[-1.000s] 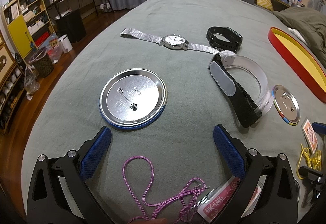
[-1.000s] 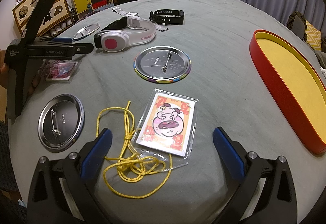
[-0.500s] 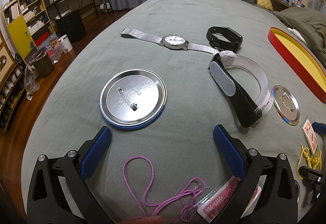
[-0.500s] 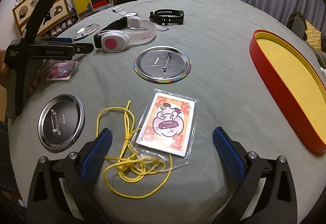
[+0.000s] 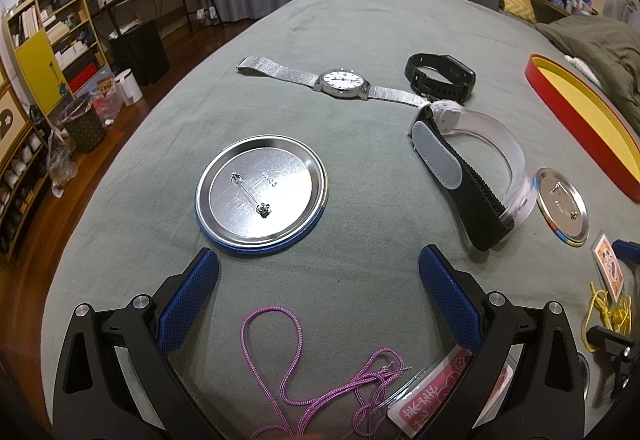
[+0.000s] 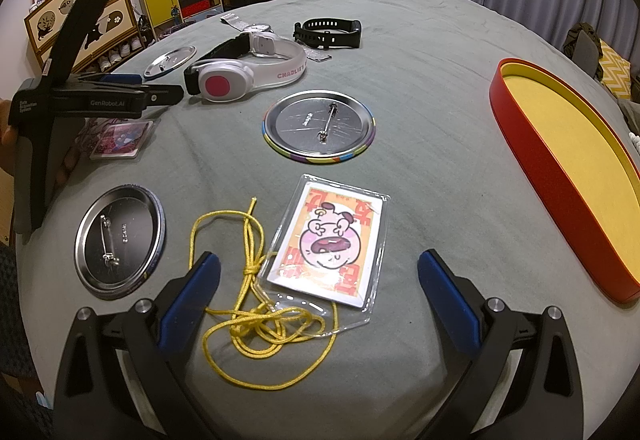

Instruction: Organize jewelry

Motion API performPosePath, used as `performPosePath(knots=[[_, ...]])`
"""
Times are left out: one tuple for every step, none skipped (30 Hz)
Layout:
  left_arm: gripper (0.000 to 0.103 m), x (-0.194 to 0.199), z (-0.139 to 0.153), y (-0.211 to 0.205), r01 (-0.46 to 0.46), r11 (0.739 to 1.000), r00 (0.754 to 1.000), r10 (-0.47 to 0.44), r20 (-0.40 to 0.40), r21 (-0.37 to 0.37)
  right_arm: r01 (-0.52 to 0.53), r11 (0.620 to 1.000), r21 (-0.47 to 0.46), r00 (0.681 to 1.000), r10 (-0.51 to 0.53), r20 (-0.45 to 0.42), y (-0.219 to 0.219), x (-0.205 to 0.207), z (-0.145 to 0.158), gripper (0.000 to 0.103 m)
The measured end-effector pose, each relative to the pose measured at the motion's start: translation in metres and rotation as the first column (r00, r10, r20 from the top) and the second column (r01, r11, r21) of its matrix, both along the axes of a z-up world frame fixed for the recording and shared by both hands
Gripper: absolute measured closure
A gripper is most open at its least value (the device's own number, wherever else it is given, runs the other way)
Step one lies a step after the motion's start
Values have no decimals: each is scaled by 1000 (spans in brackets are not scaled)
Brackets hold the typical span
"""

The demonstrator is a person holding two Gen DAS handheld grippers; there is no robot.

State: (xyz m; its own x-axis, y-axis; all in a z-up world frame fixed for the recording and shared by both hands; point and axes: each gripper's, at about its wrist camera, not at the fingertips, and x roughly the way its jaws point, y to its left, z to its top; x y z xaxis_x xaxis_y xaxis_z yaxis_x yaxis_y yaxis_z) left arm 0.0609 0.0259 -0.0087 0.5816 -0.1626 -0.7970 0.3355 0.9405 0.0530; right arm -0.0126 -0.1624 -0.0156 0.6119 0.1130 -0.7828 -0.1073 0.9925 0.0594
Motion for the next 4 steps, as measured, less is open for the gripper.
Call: performPosePath(knots=[[5, -1, 0, 1, 0, 1000, 1000, 0, 1, 0, 0, 1000, 0, 1000, 0, 0, 0, 0, 0, 7], [5, 0, 0, 0, 0, 1000, 1000, 0, 1, 2, 0, 1000, 0, 1000, 0, 0, 0, 0, 0, 7], [5, 0, 0, 0, -1, 1000, 1000, 1, 0, 2, 0, 1000, 0, 1000, 0, 0, 0, 0, 0, 7], [5, 0, 0, 1, 0, 1000, 1000, 0, -1, 1, 0, 1000, 0, 1000, 0, 0, 0, 0, 0, 7]])
